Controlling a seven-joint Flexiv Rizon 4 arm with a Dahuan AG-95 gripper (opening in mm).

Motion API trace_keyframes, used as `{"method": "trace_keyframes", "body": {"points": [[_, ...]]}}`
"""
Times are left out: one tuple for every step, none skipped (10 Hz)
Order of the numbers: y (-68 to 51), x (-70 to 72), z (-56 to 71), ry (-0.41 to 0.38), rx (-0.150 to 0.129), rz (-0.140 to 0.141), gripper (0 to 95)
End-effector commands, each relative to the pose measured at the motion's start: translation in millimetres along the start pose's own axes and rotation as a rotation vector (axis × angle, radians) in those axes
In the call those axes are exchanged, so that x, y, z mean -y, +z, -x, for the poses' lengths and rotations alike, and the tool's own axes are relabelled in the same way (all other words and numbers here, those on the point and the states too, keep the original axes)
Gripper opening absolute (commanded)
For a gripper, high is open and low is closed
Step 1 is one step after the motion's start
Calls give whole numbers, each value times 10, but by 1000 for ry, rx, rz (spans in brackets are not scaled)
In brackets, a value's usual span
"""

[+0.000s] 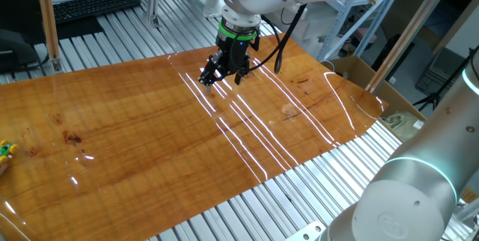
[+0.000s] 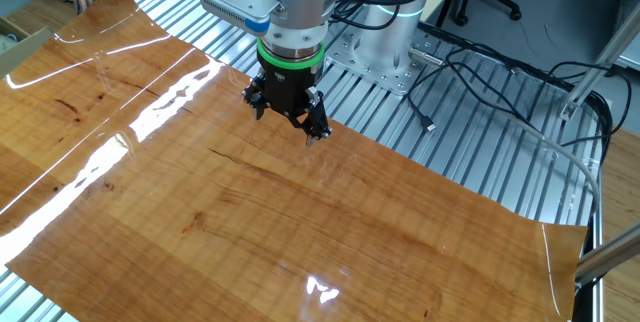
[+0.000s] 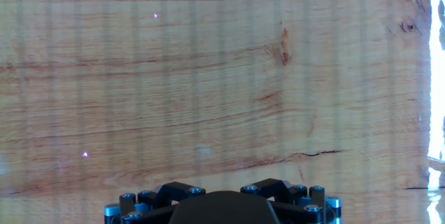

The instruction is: Grasp the moving object

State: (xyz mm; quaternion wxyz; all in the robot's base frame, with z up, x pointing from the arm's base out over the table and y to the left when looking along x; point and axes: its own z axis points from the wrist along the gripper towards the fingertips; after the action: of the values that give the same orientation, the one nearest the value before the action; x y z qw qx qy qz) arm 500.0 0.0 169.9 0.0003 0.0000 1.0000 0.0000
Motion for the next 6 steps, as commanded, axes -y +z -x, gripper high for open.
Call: {"method": "trace_keyframes", "body": {"points": [[3, -1, 1, 200, -88, 38, 0], [41, -16, -14, 203, -86, 39, 0], [65, -22, -26, 205, -82, 38, 0], [78, -27, -35, 207, -82, 38, 0], [86, -36, -36, 210, -83, 39, 0], [92, -46, -35, 214, -83, 39, 0]]}}
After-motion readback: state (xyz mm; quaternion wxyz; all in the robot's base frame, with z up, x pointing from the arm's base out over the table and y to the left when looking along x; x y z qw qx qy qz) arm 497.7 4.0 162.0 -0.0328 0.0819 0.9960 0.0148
